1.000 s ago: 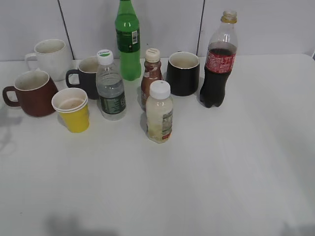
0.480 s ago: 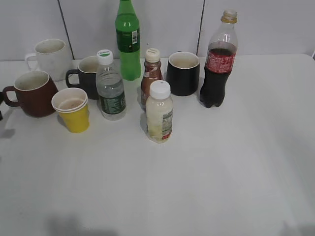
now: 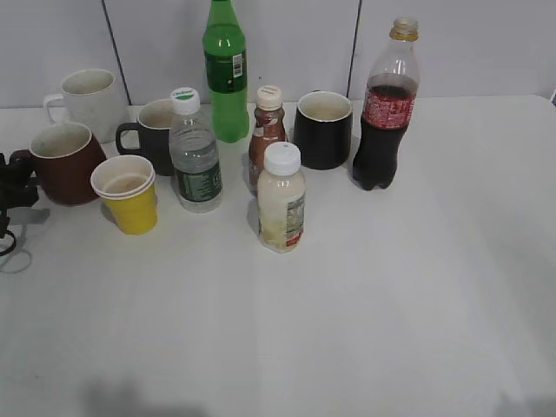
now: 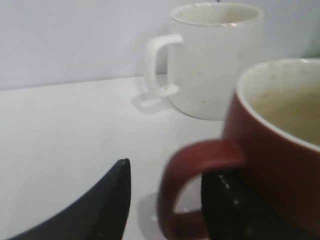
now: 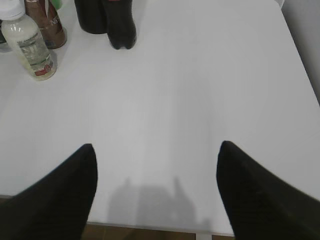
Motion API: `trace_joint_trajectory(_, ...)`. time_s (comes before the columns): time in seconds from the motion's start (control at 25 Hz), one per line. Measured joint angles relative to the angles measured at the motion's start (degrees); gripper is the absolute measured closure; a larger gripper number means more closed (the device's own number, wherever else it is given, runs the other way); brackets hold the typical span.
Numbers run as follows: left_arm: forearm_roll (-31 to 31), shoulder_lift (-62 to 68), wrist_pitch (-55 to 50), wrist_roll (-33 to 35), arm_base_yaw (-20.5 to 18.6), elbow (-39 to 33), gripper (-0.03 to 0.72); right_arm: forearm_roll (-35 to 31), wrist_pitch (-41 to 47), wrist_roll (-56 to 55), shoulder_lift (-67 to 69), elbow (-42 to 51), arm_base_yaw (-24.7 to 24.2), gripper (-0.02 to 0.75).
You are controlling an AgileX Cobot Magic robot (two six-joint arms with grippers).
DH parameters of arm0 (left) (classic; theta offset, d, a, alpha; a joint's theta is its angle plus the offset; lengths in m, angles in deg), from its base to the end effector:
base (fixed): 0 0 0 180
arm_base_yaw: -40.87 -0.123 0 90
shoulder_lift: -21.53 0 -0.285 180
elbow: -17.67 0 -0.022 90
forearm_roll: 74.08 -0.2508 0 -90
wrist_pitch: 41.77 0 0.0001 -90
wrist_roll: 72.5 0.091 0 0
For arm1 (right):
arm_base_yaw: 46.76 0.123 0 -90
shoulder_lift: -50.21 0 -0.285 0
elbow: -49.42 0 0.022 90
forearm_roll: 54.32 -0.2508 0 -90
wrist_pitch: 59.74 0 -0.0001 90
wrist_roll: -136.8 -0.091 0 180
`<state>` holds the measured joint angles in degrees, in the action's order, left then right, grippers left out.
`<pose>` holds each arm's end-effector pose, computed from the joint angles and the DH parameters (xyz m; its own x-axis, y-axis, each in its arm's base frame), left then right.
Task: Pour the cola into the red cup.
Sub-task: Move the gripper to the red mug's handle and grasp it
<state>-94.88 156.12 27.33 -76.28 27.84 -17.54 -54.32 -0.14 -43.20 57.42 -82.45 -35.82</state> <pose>0.3479 0.0495 0.0650 -0.1953 0.0213 -0.9805 0.1171 0.9931 -0.0018 -0.0064 -0.0012 0.2810 -0.4140 -0.0800 -0.9067 -0.1898 0.9818 0.0000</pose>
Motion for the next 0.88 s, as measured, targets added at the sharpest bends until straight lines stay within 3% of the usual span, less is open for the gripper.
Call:
trace_joint_trajectory(0.2, -1.6, 1.2, -2.4, 0.1, 0.0, 3.4, 0.335, 0.0, 0.0, 0.0, 0.0, 0.0, 0.0, 0.183)
trace_joint_trajectory(0.28, -2.0, 2.2, -3.6, 0.2, 0.0, 5.0, 0.37, -0.4, 0.0, 0.0, 0.0, 0.0, 0.0, 0.183)
trace_joint_trajectory(0.52, -2.9, 4.7, -4.2, 0.3, 0.0, 8.9, 0.635, -0.5, 0.0, 0.0, 0.0, 0.0, 0.0, 0.183)
trace_joint_trajectory(0.76, -3.3, 0.1, -6.4, 1.0, -0.7, 6.8, 0.634, -5.0, -2.0, 0.8, 0.4, -0.5, 0.0, 0.219)
trace_joint_trajectory(0.88, -3.6, -7.0, -7.2, 0.9, -2.2, 4.0, 0.634, -5.0, -17.4, 1.8, 6.4, -1.2, 0.0, 0.251)
